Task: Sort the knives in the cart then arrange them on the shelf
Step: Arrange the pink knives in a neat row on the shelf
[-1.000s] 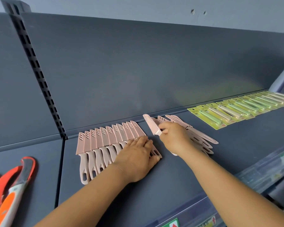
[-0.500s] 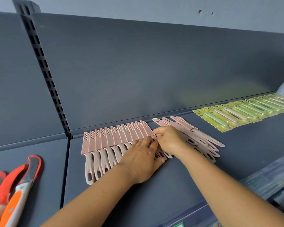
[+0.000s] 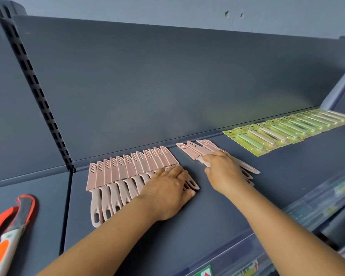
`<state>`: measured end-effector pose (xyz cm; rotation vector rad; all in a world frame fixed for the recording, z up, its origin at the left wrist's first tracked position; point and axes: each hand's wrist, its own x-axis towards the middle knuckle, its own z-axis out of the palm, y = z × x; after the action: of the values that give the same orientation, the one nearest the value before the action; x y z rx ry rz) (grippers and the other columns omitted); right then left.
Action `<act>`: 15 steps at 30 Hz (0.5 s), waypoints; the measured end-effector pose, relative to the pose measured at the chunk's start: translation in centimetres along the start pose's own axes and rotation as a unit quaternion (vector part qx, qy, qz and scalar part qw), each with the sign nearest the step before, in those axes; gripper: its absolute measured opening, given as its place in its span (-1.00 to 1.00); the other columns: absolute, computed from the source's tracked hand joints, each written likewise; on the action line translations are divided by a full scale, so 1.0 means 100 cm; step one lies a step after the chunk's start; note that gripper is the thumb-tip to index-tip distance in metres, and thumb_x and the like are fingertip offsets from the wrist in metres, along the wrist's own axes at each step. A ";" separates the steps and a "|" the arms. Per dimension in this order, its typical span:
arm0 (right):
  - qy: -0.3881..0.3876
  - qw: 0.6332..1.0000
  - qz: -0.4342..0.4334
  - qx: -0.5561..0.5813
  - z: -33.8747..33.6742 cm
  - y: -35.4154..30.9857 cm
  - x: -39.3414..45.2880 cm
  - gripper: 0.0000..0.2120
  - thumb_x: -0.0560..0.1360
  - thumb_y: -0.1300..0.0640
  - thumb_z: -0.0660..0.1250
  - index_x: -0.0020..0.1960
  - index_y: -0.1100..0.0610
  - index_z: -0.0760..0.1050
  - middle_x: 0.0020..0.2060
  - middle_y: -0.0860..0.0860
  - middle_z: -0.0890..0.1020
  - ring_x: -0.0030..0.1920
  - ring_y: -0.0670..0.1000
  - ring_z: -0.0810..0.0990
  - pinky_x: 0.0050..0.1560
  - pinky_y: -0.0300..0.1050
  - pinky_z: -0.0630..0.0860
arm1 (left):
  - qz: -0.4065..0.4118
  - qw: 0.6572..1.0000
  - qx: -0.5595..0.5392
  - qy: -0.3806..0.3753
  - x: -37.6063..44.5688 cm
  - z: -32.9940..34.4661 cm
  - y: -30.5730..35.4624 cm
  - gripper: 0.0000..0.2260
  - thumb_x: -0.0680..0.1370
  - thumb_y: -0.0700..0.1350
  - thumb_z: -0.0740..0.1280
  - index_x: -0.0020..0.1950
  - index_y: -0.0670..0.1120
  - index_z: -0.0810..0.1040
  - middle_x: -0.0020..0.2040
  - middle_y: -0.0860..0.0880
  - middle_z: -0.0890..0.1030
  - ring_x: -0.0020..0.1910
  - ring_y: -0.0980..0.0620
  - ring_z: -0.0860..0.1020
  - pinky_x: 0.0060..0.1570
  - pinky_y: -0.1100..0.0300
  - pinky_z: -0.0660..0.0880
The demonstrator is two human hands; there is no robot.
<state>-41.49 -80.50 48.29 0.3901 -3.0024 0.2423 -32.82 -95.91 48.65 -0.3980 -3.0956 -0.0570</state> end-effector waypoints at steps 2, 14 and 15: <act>0.014 1.000 0.002 -0.009 0.000 -0.001 0.002 -0.83 0.56 0.15 0.20 0.13 0.10 0.48 0.11 0.09 0.50 0.14 0.15 0.46 0.01 -0.02 0.48 | 0.000 1.000 0.003 -0.001 0.000 0.000 0.000 -0.46 0.63 0.17 0.01 0.55 -0.06 0.10 0.55 0.00 0.11 0.53 0.01 0.05 0.46 0.15 -0.11; 0.049 0.998 -0.026 0.016 -0.005 -0.021 -0.003 -0.58 0.49 0.36 0.14 0.27 0.06 0.48 0.06 0.10 0.55 0.06 0.16 0.51 -0.14 -0.13 0.36 | -0.007 1.000 -0.003 0.000 -0.001 0.004 0.001 -0.46 0.64 0.16 0.00 0.55 -0.07 0.08 0.55 -0.02 0.10 0.54 0.00 0.02 0.47 0.14 -0.15; 0.050 0.998 -0.043 -0.003 -0.006 -0.025 -0.007 -0.60 0.49 0.36 0.14 0.25 0.08 0.47 0.10 0.09 0.54 0.12 0.15 0.50 -0.14 -0.15 0.32 | -0.007 1.000 -0.003 0.000 -0.001 0.004 0.001 -0.46 0.64 0.16 0.01 0.55 -0.08 0.09 0.55 -0.02 0.10 0.54 0.00 0.02 0.47 0.14 -0.15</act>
<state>-40.13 -82.67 49.12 0.4909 -2.8798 0.2383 -32.76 -95.83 48.28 -0.3763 -3.0984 -0.0660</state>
